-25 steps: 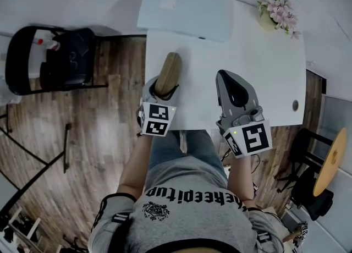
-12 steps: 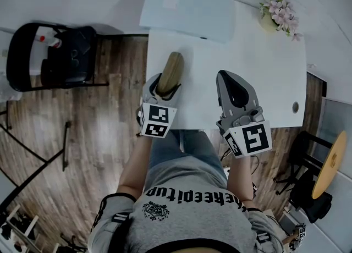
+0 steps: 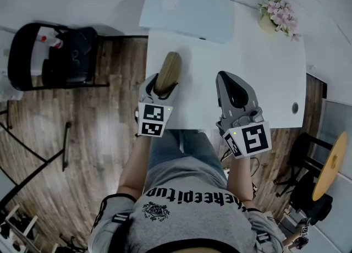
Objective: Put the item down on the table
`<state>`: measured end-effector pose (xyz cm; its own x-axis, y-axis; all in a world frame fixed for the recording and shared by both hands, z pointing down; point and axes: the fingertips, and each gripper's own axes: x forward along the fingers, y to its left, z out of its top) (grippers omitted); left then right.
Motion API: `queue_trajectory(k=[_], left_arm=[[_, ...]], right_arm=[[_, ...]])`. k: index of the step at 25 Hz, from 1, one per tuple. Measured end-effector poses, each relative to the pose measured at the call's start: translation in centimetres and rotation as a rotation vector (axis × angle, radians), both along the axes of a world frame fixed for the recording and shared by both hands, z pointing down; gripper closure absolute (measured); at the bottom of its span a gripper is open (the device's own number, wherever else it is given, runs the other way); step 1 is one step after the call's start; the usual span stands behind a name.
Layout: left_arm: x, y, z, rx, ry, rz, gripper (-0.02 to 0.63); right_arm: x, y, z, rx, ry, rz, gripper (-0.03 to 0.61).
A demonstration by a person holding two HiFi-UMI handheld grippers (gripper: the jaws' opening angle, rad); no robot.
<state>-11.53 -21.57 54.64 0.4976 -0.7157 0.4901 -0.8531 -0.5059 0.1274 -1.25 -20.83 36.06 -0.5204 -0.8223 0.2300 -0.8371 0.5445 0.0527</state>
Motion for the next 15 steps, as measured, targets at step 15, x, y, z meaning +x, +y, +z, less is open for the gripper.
queue_trajectory(k=[15], left_arm=[[-0.7, 0.2, -3.1, 0.077, 0.027, -0.031, 0.312]], right_arm=[[-0.1, 0.2, -0.5, 0.017, -0.014, -0.036, 0.578]])
